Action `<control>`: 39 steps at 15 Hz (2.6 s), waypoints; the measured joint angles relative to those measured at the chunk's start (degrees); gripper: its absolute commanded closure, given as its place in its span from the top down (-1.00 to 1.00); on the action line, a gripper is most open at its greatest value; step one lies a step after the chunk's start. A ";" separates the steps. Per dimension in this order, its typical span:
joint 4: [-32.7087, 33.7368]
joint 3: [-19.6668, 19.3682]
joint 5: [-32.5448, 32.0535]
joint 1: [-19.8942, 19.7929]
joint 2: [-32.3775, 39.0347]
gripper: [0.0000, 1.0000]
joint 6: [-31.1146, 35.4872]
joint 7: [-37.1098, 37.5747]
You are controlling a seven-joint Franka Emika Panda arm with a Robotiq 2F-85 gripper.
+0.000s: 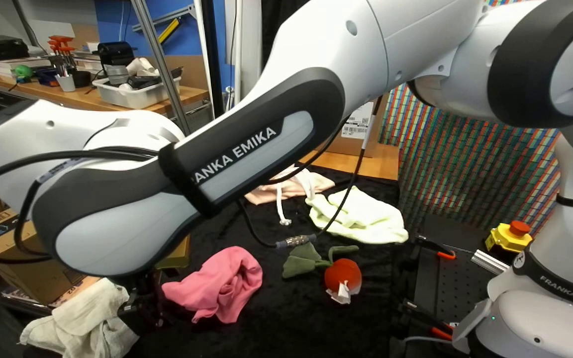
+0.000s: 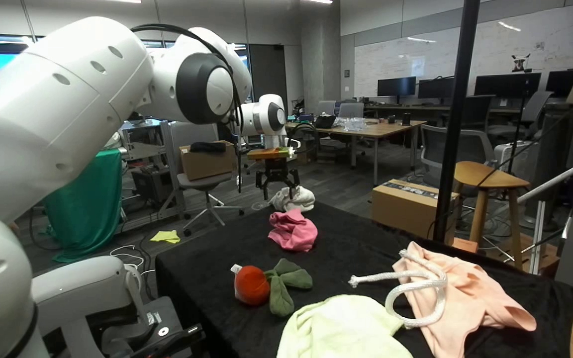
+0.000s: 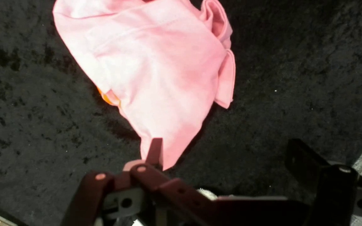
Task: Pile up all the objects on the table
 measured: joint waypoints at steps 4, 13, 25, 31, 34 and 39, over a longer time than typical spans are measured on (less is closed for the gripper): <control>-1.95 0.68 0.00 -0.73 -0.61 1.00 4.74 -0.10; -7.20 3.29 3.72 -3.61 -1.31 1.00 16.94 -0.06; -10.64 3.47 0.13 -4.02 -1.33 1.00 24.68 -0.06; -9.34 0.65 -0.81 -1.24 -1.32 1.00 25.28 0.26; -8.40 -0.46 0.15 -0.25 -1.24 1.00 25.47 1.20; -7.24 -0.78 3.43 -0.37 -0.78 1.00 25.48 3.13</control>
